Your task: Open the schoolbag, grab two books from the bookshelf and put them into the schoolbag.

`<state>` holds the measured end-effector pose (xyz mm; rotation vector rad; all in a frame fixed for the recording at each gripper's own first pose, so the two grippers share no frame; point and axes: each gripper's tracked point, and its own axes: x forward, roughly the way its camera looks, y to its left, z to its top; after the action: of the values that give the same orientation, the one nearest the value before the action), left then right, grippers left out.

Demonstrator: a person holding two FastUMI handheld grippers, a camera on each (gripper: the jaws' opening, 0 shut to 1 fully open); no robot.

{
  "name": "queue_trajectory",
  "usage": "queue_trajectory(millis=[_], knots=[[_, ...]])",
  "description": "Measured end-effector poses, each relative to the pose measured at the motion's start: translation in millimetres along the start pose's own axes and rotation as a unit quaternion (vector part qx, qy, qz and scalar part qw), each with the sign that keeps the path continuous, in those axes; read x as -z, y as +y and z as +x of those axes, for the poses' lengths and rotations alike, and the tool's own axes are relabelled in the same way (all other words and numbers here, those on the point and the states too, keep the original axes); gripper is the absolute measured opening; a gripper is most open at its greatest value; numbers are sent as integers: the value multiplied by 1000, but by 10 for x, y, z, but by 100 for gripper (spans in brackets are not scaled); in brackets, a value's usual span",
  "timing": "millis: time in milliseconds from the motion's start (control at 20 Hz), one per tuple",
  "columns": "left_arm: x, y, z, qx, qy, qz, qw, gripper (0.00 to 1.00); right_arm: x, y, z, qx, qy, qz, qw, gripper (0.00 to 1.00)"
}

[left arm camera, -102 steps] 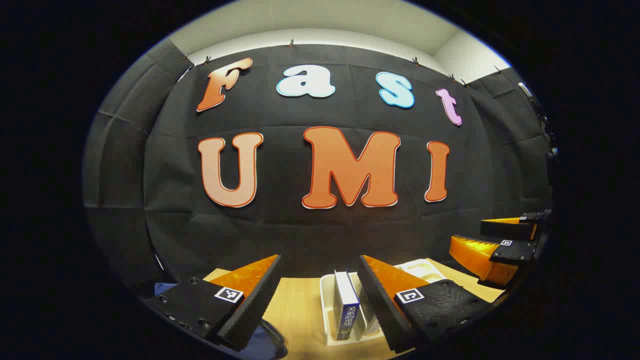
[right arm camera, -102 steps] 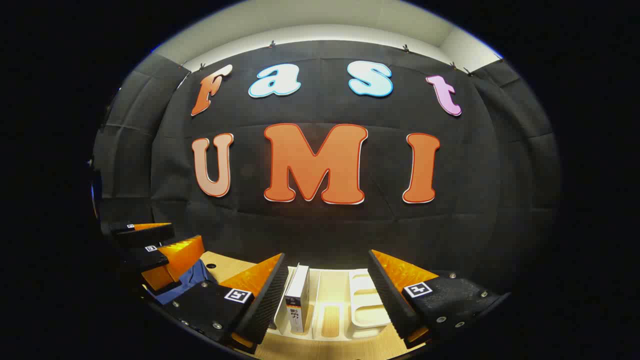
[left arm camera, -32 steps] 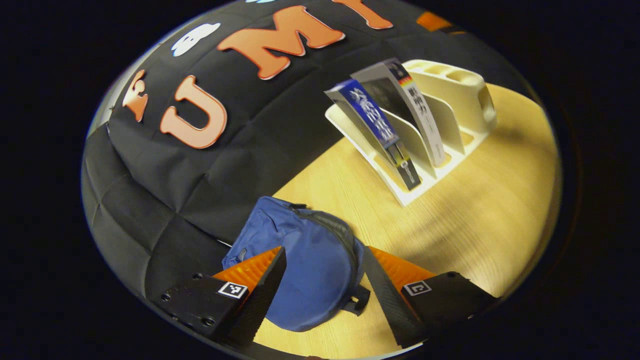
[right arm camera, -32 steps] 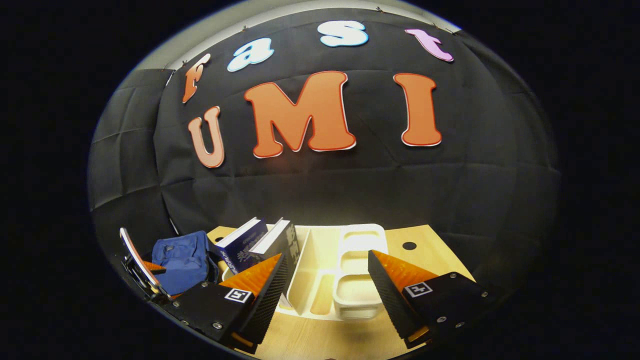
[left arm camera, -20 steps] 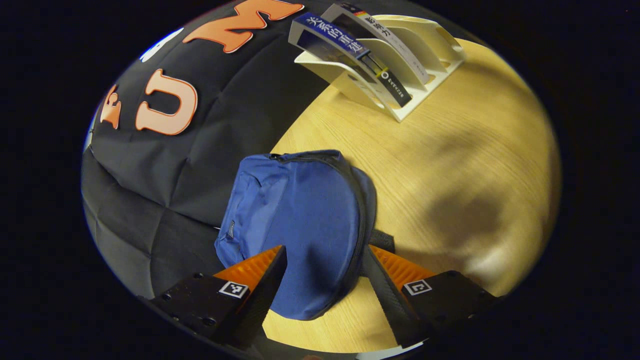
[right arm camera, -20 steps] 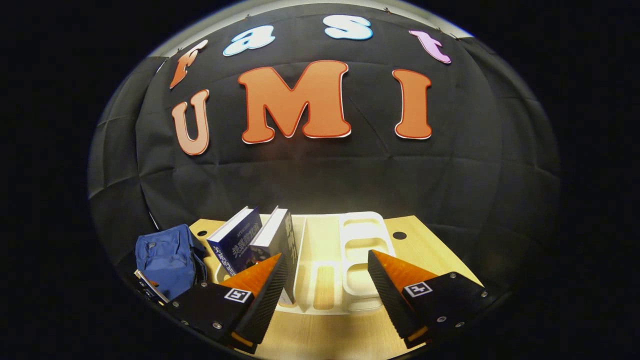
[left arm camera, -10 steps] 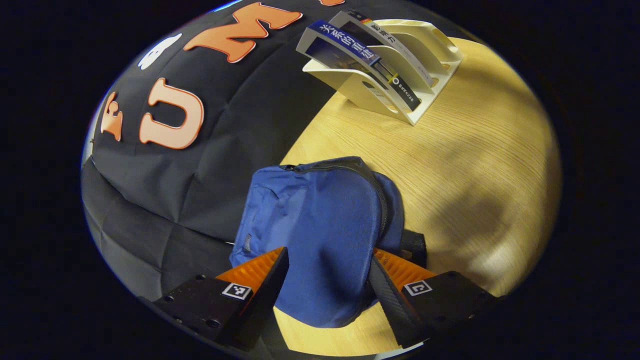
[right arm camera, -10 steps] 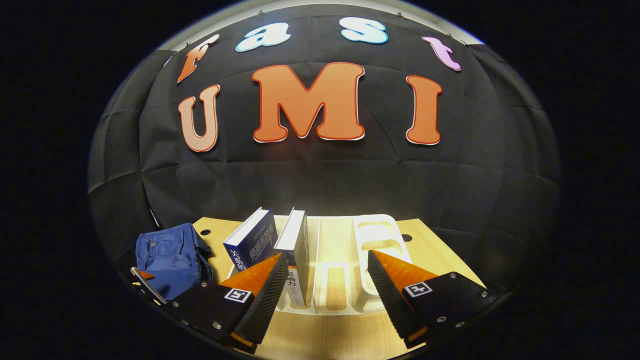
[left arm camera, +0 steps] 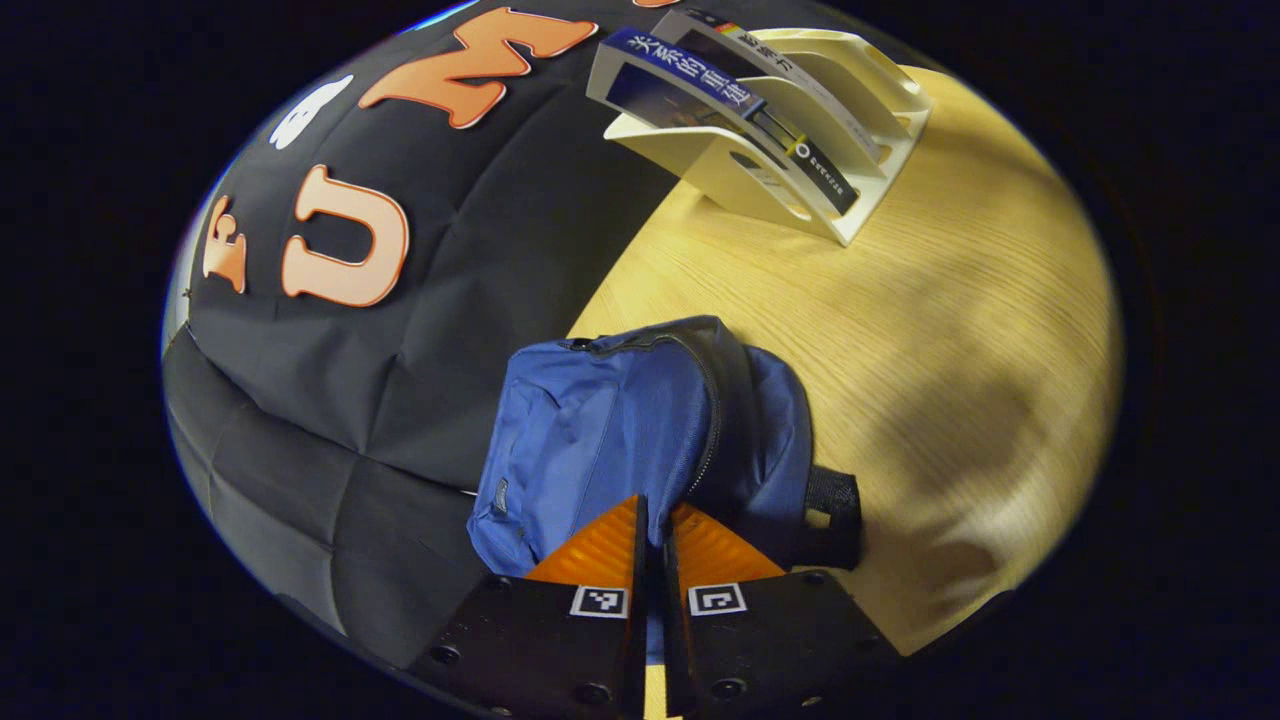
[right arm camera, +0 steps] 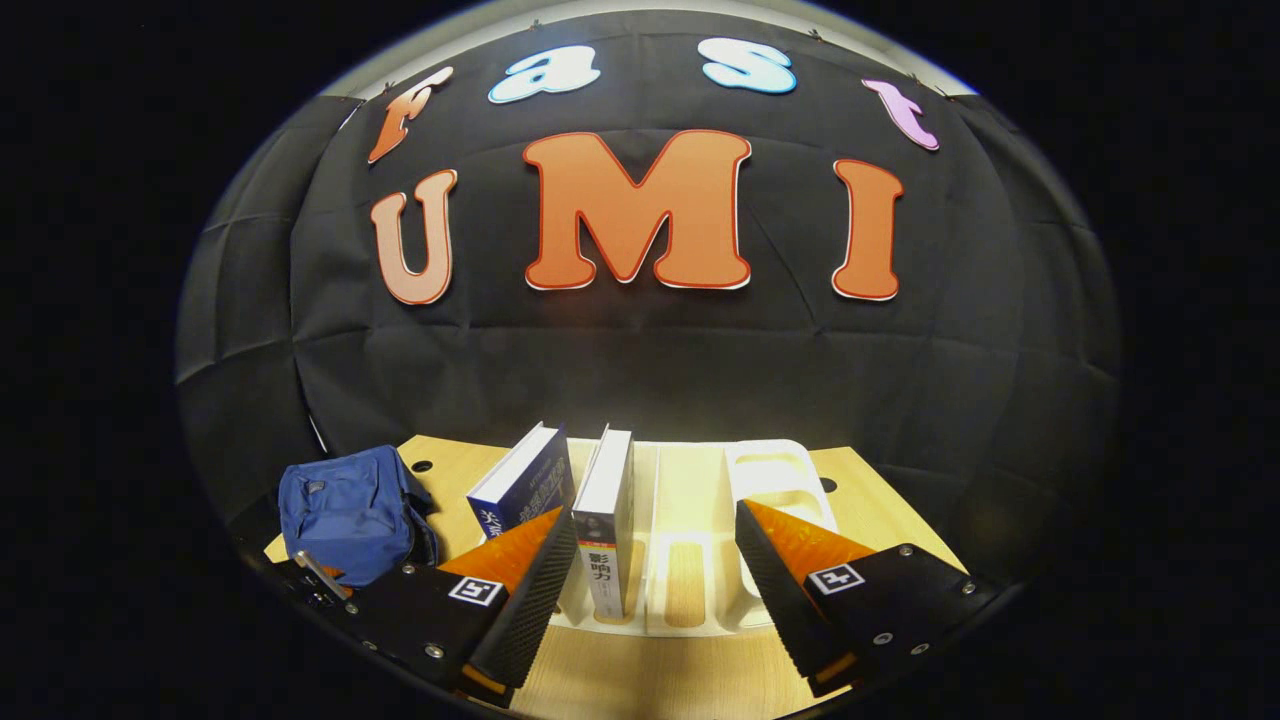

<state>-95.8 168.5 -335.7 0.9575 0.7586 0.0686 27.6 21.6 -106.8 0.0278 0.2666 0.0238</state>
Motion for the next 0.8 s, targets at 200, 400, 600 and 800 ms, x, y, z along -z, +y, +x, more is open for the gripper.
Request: queue_trajectory(millis=[200, 400, 600, 800], knots=[[-50, 256, -52, 7, -12, -16, 1000, 5, -134, 232, 46, -28, 8, 4, 1000, 95], [-135, 721, -153, 8, -21, -64, 998, 5, -336, 583, 174, -68, 16, -15, 997, 95], [-326, 1024, -211, 21, -38, -64, 997, 4, -368, 874, 408, -89, 52, -64, 993, 95], [-450, 1387, -284, 39, -43, -99, 993, 5, -263, 1050, 603, -103, 114, -89, 984, 95]])
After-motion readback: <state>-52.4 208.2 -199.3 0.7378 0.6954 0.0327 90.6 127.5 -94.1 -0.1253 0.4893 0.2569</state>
